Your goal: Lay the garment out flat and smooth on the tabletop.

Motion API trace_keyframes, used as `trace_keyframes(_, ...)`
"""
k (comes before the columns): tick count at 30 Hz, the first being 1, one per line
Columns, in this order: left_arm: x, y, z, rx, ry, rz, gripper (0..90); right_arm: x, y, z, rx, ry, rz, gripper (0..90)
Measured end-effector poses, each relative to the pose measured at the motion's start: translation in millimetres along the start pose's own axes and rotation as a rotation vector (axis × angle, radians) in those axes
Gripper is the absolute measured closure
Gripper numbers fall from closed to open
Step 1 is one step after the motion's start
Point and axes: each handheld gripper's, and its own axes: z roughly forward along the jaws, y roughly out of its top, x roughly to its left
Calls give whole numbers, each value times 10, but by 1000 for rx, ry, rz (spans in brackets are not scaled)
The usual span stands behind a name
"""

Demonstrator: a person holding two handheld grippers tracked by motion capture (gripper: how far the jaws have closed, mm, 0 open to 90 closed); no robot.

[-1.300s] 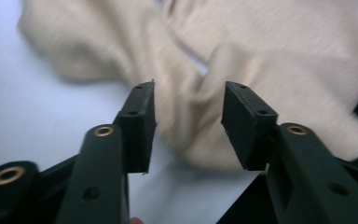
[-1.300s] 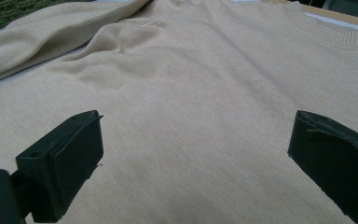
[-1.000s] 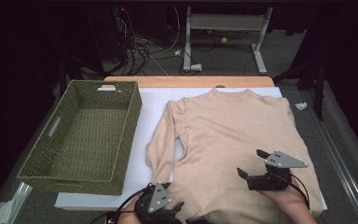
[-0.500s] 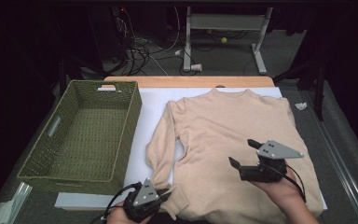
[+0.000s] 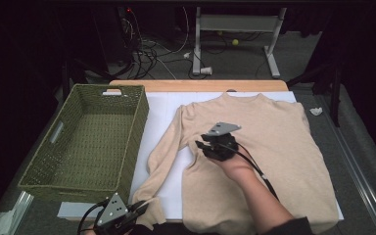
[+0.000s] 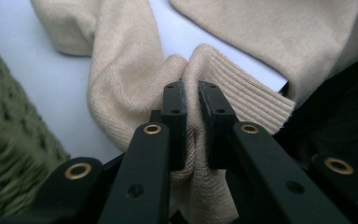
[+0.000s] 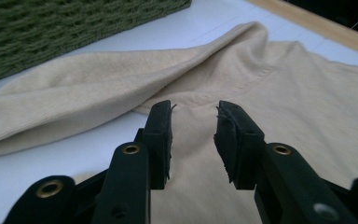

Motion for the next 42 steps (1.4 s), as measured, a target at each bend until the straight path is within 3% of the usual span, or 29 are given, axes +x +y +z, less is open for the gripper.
trace_keyframes(2,10,-6,-5,-7,1,-9,783,28,63,224,30,-2,-23,666)
trace_keyframes(4,9,-10,-13,-8,0,-3,783,46,92,418,77,-8,-16,616)
trace_keyframes(7,11,-13,-20,-13,-8,-2,785,39,72,719,182,-15,-16,549)
trace_keyframes(8,16,-15,-24,-15,-11,-6,785,46,59,753,174,-20,-14,587)
trace_keyframes(9,21,-16,-29,-15,-13,-5,785,36,74,761,170,-22,-19,693)
trace_keyframes(10,21,-16,-29,-15,-13,-5,785,46,82,754,168,-24,-38,826)
trace_keyframes(14,11,-1,-84,-40,-28,-19,786,42,77,664,152,-18,-48,856)
trace_keyframes(15,-5,7,-110,-51,-29,-19,787,8,70,610,115,-12,-41,856)
trace_keyframes(18,-23,10,-202,-95,-49,-41,786,-155,34,374,18,-9,54,856)
trace_keyframes(20,4,-21,-255,-121,-85,-82,786,-274,-7,235,-7,-31,77,856)
trace_keyframes(24,88,-126,-276,-89,-44,-128,784,-428,-102,57,-19,-87,105,856)
trace_keyframes(27,166,-163,-268,-44,-21,-182,778,-446,-167,56,-15,-90,99,856)
trace_keyframes(28,171,-176,-261,-32,6,-185,767,-440,-179,64,-16,-93,98,855)
trace_keyframes(30,172,-183,-255,-7,42,-176,730,-431,-182,75,-26,-102,92,855)
trace_keyframes(33,160,-185,-274,-15,51,-171,704,-425,-154,52,-55,-131,78,855)
trace_keyframes(37,84,-152,-318,-44,74,-136,649,-474,-163,39,-46,-147,88,855)
trace_keyframes(38,57,-129,-338,-59,53,-127,627,-486,-177,40,-36,-152,76,855)
trace_keyframes(40,-37,-58,-387,-141,-58,-114,574,-479,-195,44,-22,-154,63,853)
trace_keyframes(41,-136,5,-385,-165,-82,-78,573,-474,-198,41,-21,-152,64,853)
trace_keyframes(42,-215,57,-350,-155,-78,-41,549,-466,-197,39,-20,-149,70,853)
